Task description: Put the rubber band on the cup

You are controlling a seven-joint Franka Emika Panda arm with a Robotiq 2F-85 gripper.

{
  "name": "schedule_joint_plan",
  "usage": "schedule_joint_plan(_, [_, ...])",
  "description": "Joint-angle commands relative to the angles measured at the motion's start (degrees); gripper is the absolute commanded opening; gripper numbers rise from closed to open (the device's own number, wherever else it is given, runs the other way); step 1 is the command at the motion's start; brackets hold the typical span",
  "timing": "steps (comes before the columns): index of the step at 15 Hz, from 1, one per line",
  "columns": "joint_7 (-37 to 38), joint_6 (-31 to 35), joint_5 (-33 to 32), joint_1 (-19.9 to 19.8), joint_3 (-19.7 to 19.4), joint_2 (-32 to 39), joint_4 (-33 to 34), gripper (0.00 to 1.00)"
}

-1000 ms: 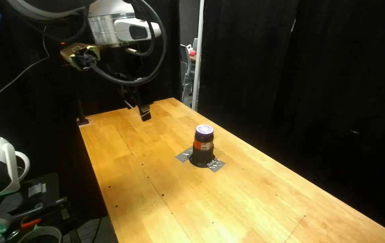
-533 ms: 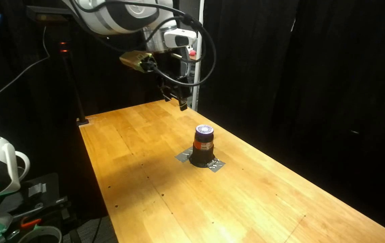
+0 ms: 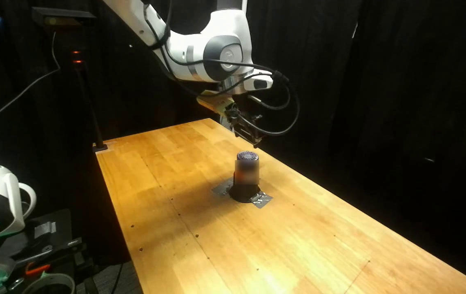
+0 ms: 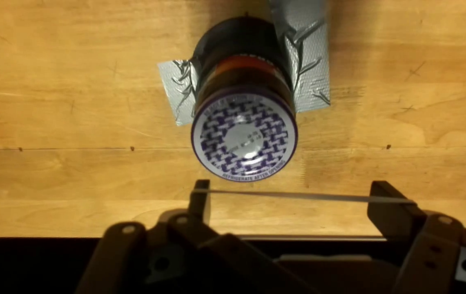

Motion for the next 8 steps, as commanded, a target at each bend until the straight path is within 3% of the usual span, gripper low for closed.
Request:
schedule_joint_plan(1, [-2.3, -3.2, 2.0, 1.8, -2.2, 7.1, 9.7, 1.00])
schedule_joint_plan(8, [-3.4, -9.8, 1.5, 2.8, -5.0, 12.6, 17.1, 1.00])
